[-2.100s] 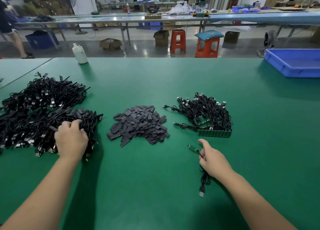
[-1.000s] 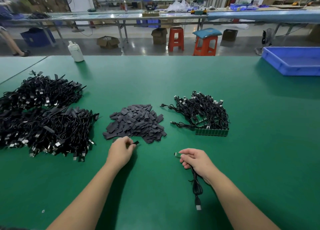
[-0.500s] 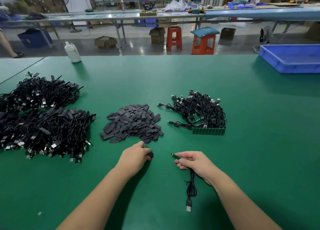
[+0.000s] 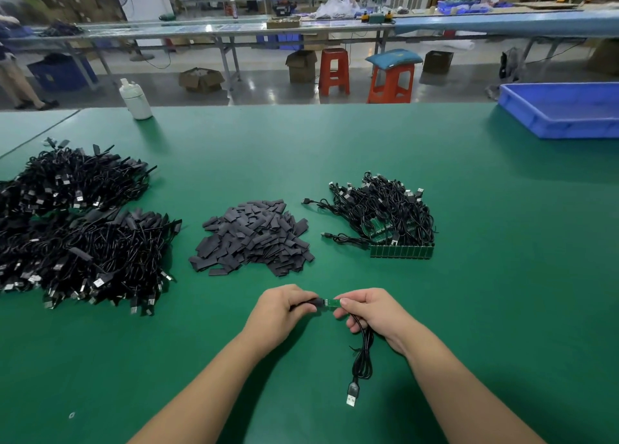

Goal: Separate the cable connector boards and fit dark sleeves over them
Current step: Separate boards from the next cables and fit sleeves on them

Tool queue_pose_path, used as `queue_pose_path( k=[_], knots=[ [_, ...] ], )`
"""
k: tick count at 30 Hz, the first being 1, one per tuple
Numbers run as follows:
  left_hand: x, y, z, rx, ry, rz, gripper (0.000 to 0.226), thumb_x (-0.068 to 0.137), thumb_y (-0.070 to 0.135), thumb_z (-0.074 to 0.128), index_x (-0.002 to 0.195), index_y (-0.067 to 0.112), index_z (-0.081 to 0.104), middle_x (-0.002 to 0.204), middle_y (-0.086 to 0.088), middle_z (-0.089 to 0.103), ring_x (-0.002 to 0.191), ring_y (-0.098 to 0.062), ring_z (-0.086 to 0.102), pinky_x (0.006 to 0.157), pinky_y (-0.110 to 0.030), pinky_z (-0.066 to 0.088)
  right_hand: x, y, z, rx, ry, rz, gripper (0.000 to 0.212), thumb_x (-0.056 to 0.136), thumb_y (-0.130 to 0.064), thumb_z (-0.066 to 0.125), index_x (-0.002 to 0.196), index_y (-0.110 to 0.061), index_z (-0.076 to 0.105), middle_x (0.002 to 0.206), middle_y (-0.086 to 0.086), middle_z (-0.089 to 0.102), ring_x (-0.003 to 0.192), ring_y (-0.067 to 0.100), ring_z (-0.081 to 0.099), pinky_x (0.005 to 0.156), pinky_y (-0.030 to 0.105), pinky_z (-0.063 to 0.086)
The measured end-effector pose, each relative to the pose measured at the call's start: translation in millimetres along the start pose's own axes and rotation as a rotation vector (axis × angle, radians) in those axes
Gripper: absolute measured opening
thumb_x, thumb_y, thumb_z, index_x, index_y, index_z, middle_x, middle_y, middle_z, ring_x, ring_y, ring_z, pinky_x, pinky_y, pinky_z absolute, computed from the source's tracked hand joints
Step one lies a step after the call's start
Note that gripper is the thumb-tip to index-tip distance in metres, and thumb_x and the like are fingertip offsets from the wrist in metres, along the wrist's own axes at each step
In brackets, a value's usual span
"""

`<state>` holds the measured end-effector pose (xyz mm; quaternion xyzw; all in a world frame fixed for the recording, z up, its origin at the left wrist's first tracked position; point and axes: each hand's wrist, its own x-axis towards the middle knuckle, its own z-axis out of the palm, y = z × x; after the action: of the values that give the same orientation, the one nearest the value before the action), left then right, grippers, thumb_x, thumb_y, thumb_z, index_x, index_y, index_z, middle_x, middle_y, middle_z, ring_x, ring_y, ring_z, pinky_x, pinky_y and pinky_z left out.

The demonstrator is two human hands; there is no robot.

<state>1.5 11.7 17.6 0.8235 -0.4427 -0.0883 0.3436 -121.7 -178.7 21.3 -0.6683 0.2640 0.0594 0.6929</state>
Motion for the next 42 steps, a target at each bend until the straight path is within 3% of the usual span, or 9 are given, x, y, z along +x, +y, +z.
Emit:
queue_pose_path(
  k=[6,24,30,34,42],
  knots=[
    [-1.0,6.3,3.2,-0.086,0.037,-0.043,0.018,0.086,0.025,0.073,0.103,0.029,0.076,0.089,0.013,0.07,0.085,-0.001,0.06,0.081,-0.018,0.047,-0.4,-1.1,-0.9,0.011,0.004,0.009,0.016,0.097,-0.014,0.062,0.111,-0.01,0.069,0.09,0.008,0.077,0.064,0.01,0.063,0.065,0.026,0.056],
    [-4.3,13.0,7.5,-0.223,0.037,-0.187,0.021,0.085,0.027,0.075,0.106,0.029,0.076,0.091,0.011,0.072,0.086,0.0,0.063,0.082,-0.016,0.046,-3.5,-1.9,-0.5,0.006,0.025,0.01,0.018,0.097,-0.012,0.061,0.113,-0.007,0.066,0.088,0.008,0.077,0.063,0.011,0.065,0.063,0.025,0.056],
    [-0.4,14.2,10.2,-0.026,0.002,-0.097,0.021,0.087,0.03,0.072,0.108,0.033,0.074,0.09,0.012,0.068,0.084,-0.006,0.06,0.079,-0.024,0.048,-3.1,-0.8,2.8,-0.003,0.015,0.01,0.014,0.097,-0.011,0.061,0.11,-0.008,0.066,0.086,0.008,0.077,0.06,0.011,0.063,0.061,0.025,0.055],
    [2.9,16.3,8.4,0.082,-0.024,-0.006,0.021,0.089,0.033,0.067,0.11,0.033,0.072,0.095,0.012,0.068,0.085,-0.003,0.058,0.075,-0.018,0.043,-2.9,-0.1,1.6,0.015,0.022,0.003,0.014,0.097,-0.011,0.061,0.11,-0.008,0.066,0.085,0.008,0.077,0.059,0.011,0.063,0.059,0.024,0.055],
    [5.4,23.5,11.3,0.126,-0.081,0.004,0.018,0.091,0.031,0.065,0.107,0.03,0.072,0.089,0.004,0.065,0.082,-0.013,0.06,0.074,-0.027,0.048,-2.7,1.0,4.0,-0.033,-0.002,-0.006,0.016,0.097,-0.01,0.061,0.112,-0.006,0.066,0.085,0.008,0.077,0.058,0.011,0.062,0.058,0.024,0.054]
  ],
)
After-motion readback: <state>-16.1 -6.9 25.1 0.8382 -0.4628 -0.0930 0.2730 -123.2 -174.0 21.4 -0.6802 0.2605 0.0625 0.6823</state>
